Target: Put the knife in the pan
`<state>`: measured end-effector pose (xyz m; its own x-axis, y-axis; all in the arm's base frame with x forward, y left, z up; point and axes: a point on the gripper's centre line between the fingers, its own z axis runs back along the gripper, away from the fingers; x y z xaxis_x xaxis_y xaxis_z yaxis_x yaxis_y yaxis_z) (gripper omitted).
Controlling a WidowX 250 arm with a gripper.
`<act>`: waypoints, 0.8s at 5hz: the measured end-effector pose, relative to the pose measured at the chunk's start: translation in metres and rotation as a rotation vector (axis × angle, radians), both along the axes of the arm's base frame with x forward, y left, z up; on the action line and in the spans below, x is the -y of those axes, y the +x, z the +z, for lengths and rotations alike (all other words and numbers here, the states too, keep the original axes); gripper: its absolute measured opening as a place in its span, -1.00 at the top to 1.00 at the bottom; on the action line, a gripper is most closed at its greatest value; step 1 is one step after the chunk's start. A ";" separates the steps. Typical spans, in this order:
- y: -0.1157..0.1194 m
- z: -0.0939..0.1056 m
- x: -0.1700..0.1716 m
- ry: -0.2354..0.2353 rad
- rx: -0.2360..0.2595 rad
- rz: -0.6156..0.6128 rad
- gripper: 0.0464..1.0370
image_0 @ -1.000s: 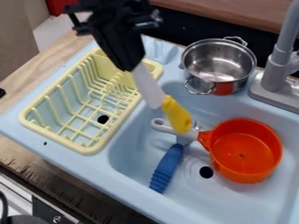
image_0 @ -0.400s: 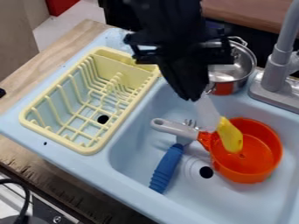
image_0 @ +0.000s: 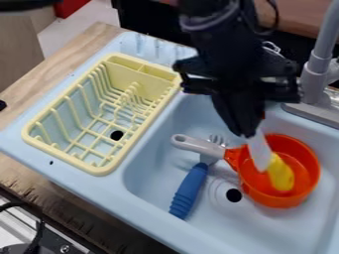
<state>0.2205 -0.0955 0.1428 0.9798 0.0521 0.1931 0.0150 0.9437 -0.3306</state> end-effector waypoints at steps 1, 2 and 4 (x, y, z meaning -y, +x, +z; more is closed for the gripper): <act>0.002 -0.007 -0.001 0.004 -0.006 0.011 0.98; 0.006 -0.011 -0.001 0.013 -0.008 0.030 0.98; 0.015 -0.021 -0.005 0.032 -0.008 0.063 0.94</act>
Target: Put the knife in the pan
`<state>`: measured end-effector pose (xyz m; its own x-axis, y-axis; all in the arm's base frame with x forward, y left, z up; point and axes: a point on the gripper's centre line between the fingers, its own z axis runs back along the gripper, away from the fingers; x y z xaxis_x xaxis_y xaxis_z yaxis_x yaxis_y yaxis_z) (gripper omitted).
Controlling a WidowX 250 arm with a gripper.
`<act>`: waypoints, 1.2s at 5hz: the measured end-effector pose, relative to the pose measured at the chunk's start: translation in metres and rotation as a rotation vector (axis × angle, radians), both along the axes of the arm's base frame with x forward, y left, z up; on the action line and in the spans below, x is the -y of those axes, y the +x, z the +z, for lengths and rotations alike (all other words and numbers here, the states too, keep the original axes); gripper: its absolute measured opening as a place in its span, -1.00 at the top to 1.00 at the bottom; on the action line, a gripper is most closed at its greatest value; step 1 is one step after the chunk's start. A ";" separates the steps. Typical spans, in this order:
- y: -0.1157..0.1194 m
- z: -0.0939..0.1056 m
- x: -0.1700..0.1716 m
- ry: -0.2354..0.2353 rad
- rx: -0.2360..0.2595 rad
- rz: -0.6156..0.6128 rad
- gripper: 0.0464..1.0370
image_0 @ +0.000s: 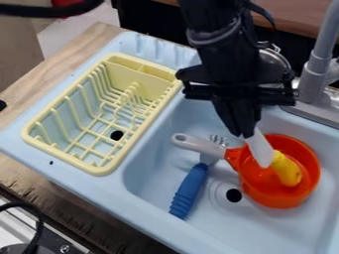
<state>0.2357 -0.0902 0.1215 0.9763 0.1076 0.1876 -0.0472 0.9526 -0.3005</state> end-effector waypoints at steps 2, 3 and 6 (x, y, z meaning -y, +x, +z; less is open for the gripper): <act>0.003 -0.006 -0.010 0.031 -0.011 0.024 0.15; 0.000 -0.001 -0.016 0.024 -0.023 0.036 -0.45; -0.008 0.016 -0.031 0.011 -0.001 0.055 -0.92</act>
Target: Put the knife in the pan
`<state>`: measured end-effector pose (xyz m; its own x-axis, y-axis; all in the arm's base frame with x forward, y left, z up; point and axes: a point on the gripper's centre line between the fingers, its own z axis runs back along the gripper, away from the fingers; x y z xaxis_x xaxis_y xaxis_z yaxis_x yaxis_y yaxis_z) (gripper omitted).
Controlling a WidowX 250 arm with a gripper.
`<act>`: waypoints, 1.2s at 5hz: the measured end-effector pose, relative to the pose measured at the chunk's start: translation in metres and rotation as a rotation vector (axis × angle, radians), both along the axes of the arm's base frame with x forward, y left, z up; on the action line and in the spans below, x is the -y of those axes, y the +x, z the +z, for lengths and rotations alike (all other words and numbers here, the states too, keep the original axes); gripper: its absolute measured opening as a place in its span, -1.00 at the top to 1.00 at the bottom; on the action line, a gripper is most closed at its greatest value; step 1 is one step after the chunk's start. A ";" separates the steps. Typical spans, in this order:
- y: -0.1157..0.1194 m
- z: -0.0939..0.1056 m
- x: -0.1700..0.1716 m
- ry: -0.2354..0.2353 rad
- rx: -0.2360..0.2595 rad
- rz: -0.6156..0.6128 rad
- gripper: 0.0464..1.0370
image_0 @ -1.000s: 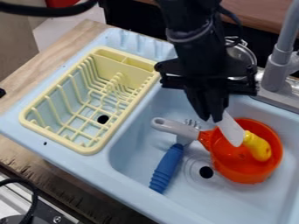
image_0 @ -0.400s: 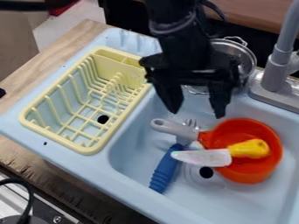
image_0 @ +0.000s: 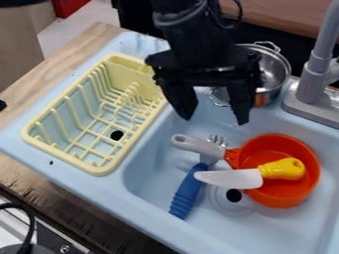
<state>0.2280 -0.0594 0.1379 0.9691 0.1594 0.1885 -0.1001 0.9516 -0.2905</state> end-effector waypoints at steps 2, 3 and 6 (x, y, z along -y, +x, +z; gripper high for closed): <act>-0.003 -0.016 -0.026 0.141 -0.079 0.025 -0.92; -0.004 -0.017 -0.028 0.194 -0.080 -0.010 -0.92; -0.015 -0.048 -0.004 0.196 -0.097 -0.101 -0.92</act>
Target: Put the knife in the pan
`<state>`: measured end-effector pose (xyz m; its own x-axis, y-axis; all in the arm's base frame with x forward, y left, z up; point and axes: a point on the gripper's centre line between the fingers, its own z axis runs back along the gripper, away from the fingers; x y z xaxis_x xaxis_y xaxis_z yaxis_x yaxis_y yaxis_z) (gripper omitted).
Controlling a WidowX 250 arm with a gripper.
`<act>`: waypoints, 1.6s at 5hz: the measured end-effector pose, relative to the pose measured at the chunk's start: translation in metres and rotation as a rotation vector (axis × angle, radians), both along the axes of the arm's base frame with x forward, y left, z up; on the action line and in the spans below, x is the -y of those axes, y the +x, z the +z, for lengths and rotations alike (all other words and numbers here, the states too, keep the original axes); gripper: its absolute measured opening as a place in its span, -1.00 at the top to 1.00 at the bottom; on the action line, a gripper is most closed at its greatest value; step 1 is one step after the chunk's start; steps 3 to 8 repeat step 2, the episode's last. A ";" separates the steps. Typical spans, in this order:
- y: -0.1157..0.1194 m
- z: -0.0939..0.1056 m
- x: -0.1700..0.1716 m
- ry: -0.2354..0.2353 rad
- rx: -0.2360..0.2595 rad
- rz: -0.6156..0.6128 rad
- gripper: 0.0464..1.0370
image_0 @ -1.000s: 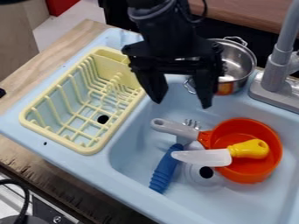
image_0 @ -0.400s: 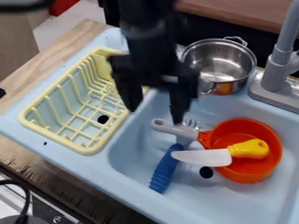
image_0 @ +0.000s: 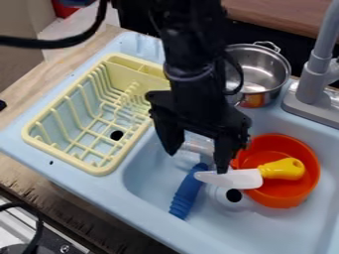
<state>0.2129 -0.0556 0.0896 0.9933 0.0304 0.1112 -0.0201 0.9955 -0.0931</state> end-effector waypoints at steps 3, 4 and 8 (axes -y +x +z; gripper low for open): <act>0.014 0.001 -0.048 0.031 0.061 0.030 -0.92; 0.014 0.001 -0.048 0.031 0.061 0.030 -0.92; 0.014 0.001 -0.048 0.031 0.061 0.030 -0.92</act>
